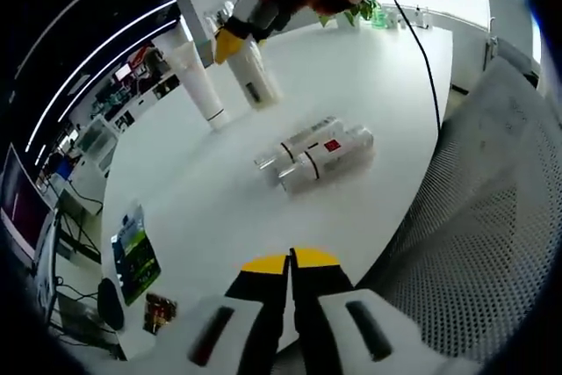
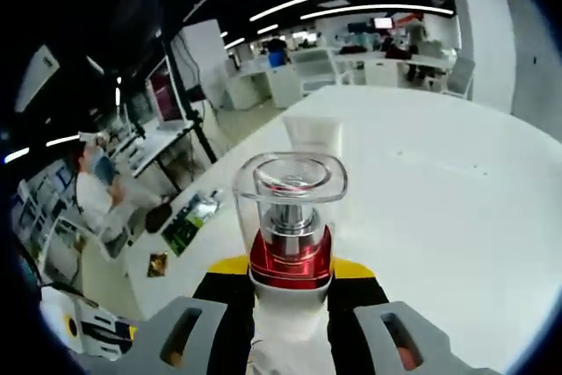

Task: Arrange the skincare products in the storage area until every visible bottle or jar stands upright without overlapping.

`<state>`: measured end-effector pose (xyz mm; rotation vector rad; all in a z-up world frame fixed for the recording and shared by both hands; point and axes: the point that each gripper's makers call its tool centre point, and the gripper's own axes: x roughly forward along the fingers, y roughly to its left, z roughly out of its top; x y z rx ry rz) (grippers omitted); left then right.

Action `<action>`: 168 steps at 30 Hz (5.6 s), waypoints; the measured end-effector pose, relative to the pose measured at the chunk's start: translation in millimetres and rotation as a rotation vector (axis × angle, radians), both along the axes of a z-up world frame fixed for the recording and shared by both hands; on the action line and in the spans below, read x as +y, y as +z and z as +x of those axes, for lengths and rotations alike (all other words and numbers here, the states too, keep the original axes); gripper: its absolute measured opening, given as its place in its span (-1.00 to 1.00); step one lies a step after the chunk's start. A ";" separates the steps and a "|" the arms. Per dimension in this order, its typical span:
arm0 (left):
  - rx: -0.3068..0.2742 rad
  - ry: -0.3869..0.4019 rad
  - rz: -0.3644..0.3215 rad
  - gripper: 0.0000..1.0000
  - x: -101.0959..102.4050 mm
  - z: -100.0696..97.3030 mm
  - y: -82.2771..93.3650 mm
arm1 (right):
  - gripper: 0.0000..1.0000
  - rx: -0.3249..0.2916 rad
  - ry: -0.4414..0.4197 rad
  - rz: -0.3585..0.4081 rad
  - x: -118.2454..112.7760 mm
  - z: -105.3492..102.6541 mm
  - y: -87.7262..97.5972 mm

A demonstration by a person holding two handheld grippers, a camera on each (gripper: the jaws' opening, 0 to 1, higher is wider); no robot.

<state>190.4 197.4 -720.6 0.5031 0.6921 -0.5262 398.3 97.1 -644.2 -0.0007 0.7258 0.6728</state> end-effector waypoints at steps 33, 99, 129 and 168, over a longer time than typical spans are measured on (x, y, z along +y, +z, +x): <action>-0.001 0.033 0.003 -0.97 6.3 2.8 -0.3 | -0.48 0.007 -0.075 -0.144 -22.0 53.1 -40.4; 0.011 0.050 0.021 -0.97 9.6 2.6 -3.4 | -0.47 -0.196 -0.129 -0.184 -16.5 99.9 -36.6; 0.024 0.047 0.027 -0.96 9.8 1.2 -6.0 | -0.16 -0.137 0.349 -0.317 -29.5 78.4 -49.6; 0.036 0.052 0.036 -0.96 11.1 0.5 -8.1 | -0.73 -0.013 0.297 -0.266 -12.8 75.6 -58.3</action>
